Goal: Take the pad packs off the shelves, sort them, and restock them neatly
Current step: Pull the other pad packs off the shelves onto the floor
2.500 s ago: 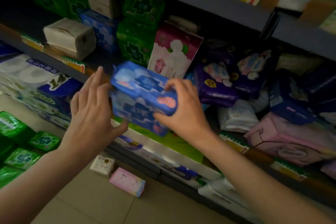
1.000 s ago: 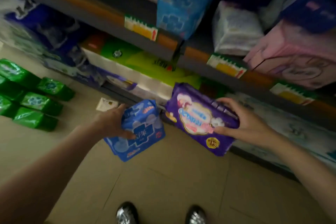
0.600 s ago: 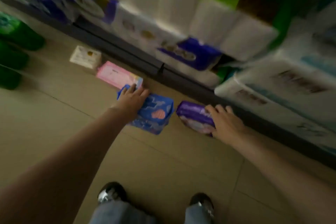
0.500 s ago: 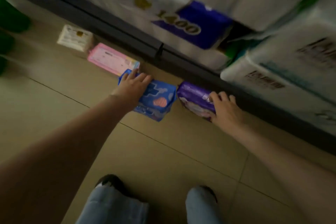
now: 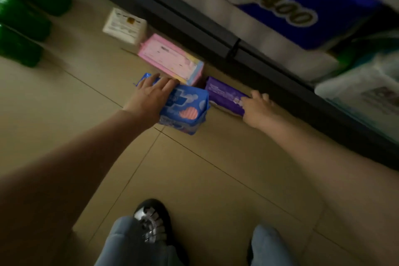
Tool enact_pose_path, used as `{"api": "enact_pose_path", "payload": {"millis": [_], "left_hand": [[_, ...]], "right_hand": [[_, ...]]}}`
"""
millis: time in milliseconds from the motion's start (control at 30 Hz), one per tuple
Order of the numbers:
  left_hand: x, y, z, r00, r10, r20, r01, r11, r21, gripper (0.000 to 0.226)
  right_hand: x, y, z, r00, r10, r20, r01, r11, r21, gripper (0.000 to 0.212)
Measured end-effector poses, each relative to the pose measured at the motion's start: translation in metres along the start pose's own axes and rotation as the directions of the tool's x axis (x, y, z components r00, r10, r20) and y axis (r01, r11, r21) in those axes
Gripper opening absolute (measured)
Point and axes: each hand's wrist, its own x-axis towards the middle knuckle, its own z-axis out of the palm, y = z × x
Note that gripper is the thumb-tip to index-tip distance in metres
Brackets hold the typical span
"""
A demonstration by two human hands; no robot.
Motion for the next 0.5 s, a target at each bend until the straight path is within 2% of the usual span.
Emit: {"api": "enact_pose_path", "payload": {"millis": [67, 100, 133, 167, 200, 233, 267, 333, 367, 433, 500], "left_hand": [[-0.011, -0.022, -0.023, 0.996, -0.032, 0.088, 0.032, 0.999, 0.005, 0.089], [-0.016, -0.035, -0.037, 0.986, -0.032, 0.165, 0.033, 0.999, -0.007, 0.089], [-0.021, -0.048, -0.054, 0.967, -0.026, 0.255, 0.034, 0.999, -0.028, 0.090], [-0.028, -0.061, -0.073, 0.938, -0.017, 0.347, 0.039, 0.998, -0.056, 0.091], [-0.037, -0.075, -0.092, 0.912, -0.010, 0.411, 0.050, 0.995, -0.087, 0.092], [-0.046, -0.090, -0.110, 0.899, -0.007, 0.437, 0.062, 0.992, -0.111, 0.093], [-0.056, -0.104, -0.126, 0.901, -0.009, 0.435, 0.073, 0.989, -0.130, 0.094], [-0.075, -0.131, -0.149, 0.920, -0.016, 0.392, 0.094, 0.979, -0.181, 0.094], [-0.084, -0.145, -0.159, 0.930, -0.016, 0.367, 0.101, 0.971, -0.215, 0.093], [-0.096, -0.172, -0.172, 0.946, -0.022, 0.324, 0.114, 0.957, -0.266, 0.092], [-0.101, -0.200, -0.177, 0.962, -0.036, 0.272, 0.119, 0.949, -0.293, 0.091]], "right_hand": [[-0.008, -0.028, -0.039, 0.997, -0.061, -0.041, 0.071, 0.954, 0.290, 0.050], [-0.014, -0.045, -0.059, 0.994, -0.100, -0.036, 0.104, 0.864, 0.493, 0.048], [-0.022, -0.066, -0.080, 0.990, -0.140, 0.005, 0.099, 0.721, 0.686, 0.046], [-0.030, -0.086, -0.099, 0.979, -0.191, 0.064, 0.059, 0.573, 0.818, 0.044], [-0.037, -0.106, -0.118, 0.961, -0.253, 0.110, 0.033, 0.502, 0.864, 0.046], [-0.043, -0.126, -0.133, 0.936, -0.321, 0.144, 0.052, 0.530, 0.846, 0.054], [-0.048, -0.146, -0.144, 0.906, -0.386, 0.175, 0.104, 0.603, 0.791, 0.069], [-0.057, -0.187, -0.158, 0.850, -0.492, 0.189, 0.287, 0.732, 0.618, 0.097], [-0.059, -0.208, -0.162, 0.824, -0.542, 0.166, 0.388, 0.753, 0.531, 0.103], [-0.060, -0.247, -0.170, 0.776, -0.620, 0.114, 0.534, 0.743, 0.404, 0.104], [-0.052, -0.281, -0.180, 0.754, -0.651, 0.088, 0.588, 0.728, 0.354, 0.098]]}}
